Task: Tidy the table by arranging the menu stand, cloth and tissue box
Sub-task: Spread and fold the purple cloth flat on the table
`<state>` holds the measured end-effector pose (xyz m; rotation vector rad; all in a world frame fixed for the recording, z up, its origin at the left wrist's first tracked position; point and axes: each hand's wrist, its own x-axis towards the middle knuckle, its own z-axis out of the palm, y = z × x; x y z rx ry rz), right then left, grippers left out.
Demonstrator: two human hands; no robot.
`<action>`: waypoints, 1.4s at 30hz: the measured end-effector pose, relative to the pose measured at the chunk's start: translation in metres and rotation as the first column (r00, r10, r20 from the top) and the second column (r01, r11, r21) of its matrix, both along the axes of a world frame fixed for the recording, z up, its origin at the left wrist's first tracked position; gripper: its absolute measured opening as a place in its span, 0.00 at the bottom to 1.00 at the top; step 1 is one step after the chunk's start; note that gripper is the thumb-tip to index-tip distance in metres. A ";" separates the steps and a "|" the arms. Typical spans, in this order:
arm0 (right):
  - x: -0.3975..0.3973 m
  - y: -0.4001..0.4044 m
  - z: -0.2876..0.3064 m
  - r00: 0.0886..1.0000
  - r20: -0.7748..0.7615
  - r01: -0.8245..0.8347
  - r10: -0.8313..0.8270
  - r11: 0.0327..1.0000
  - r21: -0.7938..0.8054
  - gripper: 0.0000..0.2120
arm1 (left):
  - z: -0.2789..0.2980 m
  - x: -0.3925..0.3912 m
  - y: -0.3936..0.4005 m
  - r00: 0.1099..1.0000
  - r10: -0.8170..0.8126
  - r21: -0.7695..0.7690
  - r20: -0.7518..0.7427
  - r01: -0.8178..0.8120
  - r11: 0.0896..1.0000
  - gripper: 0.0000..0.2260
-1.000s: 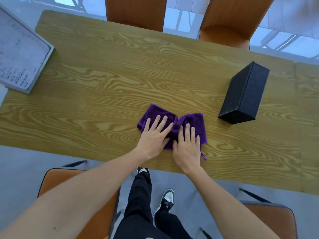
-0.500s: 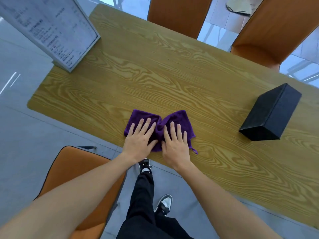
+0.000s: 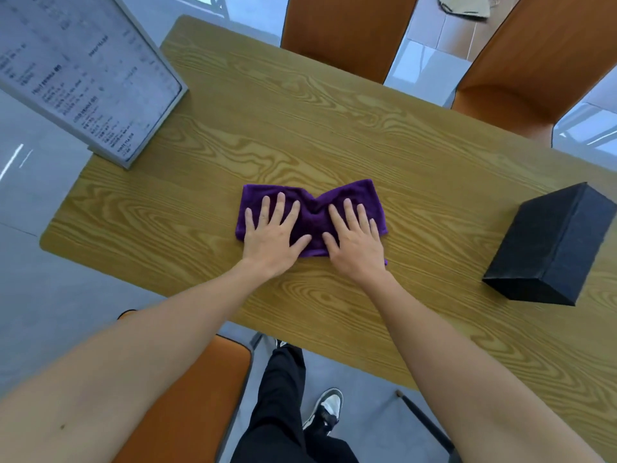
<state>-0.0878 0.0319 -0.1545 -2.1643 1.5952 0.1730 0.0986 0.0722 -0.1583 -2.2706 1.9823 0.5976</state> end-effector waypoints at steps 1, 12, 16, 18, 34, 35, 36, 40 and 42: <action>-0.004 -0.004 0.000 1.000 -0.006 0.013 -0.013 1.000 -0.003 0.31 | -0.001 -0.004 -0.009 1.000 -0.029 0.010 0.006 0.029 1.000 0.35; -0.065 0.026 0.006 0.984 -0.030 0.179 -0.178 0.983 0.027 0.33 | 0.006 -0.061 -0.009 0.958 -0.287 0.057 -0.021 0.288 0.956 0.35; -0.074 0.054 0.007 0.975 -0.036 0.223 -0.221 0.974 0.034 0.33 | 0.006 -0.077 0.023 0.957 -0.291 0.055 -0.003 0.291 0.955 0.35; -0.077 0.072 0.007 0.973 -0.038 0.226 -0.226 0.974 0.013 0.32 | 0.008 -0.082 0.040 0.965 -0.261 0.056 -0.007 0.261 0.964 0.35; -0.078 0.135 0.010 0.989 -0.136 0.048 -0.053 0.998 -0.039 0.31 | 0.019 -0.076 0.108 0.996 -0.084 0.086 0.044 0.079 0.993 0.38; -0.077 0.135 0.012 0.989 -0.138 0.054 -0.059 0.998 -0.045 0.31 | 0.019 -0.074 0.108 0.994 -0.099 0.083 0.051 0.094 0.992 0.38; -0.076 0.135 0.013 0.988 -0.136 0.063 -0.070 0.997 -0.052 0.31 | 0.020 -0.073 0.107 0.992 -0.116 0.081 0.056 0.111 0.990 0.38; -0.072 0.139 0.018 0.987 -0.128 0.097 -0.099 0.995 -0.027 0.30 | 0.024 -0.063 0.105 0.983 -0.181 0.093 0.039 0.177 0.980 0.37; -0.071 0.141 0.022 0.986 -0.139 0.090 -0.091 0.996 -0.011 0.30 | 0.028 -0.059 0.102 0.977 -0.215 0.114 0.013 0.212 0.971 0.37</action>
